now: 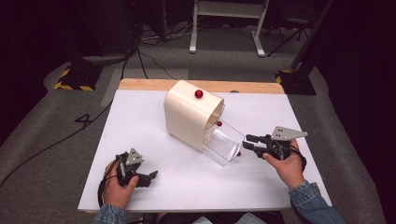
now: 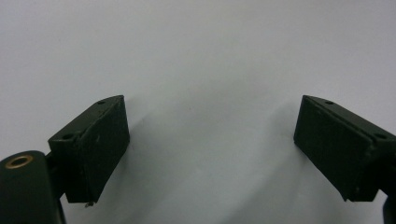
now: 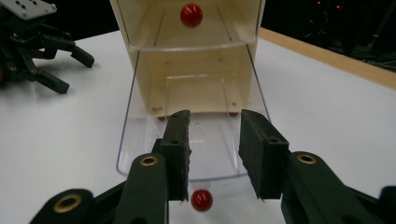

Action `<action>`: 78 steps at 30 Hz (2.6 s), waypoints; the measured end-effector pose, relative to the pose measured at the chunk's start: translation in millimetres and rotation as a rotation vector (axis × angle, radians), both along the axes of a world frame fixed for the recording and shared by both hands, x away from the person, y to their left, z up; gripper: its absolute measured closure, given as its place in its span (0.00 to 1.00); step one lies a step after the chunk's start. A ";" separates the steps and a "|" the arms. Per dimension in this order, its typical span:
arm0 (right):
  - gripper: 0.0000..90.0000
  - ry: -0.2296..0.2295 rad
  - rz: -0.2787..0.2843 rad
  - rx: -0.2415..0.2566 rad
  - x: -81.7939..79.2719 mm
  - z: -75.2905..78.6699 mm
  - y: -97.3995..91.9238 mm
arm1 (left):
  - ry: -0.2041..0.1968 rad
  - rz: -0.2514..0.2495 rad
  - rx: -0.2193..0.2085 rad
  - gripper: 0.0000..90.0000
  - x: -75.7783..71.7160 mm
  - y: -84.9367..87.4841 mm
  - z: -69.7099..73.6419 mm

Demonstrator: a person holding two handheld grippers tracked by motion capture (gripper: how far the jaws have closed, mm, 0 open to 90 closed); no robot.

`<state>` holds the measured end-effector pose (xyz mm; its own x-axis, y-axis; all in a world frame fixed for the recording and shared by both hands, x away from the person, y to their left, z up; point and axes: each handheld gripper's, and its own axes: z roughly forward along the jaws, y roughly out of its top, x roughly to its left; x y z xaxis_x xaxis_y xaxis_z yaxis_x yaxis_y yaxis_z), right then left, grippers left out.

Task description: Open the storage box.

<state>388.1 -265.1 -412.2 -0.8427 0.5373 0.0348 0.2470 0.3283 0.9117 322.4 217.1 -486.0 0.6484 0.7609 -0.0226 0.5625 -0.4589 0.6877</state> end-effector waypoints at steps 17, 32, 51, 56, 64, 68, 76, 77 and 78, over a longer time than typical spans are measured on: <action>0.70 -0.054 0.040 0.008 31.4 35.5 44.6 | -0.006 0.000 0.005 0.12 -0.2 0.2 0.0; 0.80 -0.047 0.083 0.002 45.2 18.3 78.5 | -0.004 0.004 0.001 0.12 -0.3 -0.3 -0.2; 0.83 -0.073 0.066 -0.003 35.7 20.5 67.4 | -0.003 0.002 0.002 0.12 -0.2 -0.3 -0.1; 0.83 -0.073 0.062 0.001 28.1 23.7 55.8 | -0.002 0.002 0.001 0.12 -0.1 -0.3 -0.1; 0.83 -0.072 0.053 0.000 16.6 26.4 37.9 | -0.001 0.001 0.001 0.12 0.2 -0.2 -0.1; 0.83 -0.072 0.050 -0.002 12.2 26.2 31.7 | -0.001 0.001 0.002 0.12 0.2 -0.2 0.0; 0.83 -0.070 0.045 -0.004 7.1 24.8 20.4 | -0.001 0.002 0.001 0.12 0.0 -0.2 -0.1; 0.83 -0.071 0.046 -0.003 6.7 24.4 19.3 | -0.001 0.002 0.001 0.12 0.0 -0.3 -0.1; 0.83 -0.068 0.046 -0.005 6.2 23.9 18.2 | -0.001 0.002 0.001 0.12 0.0 -0.2 -0.1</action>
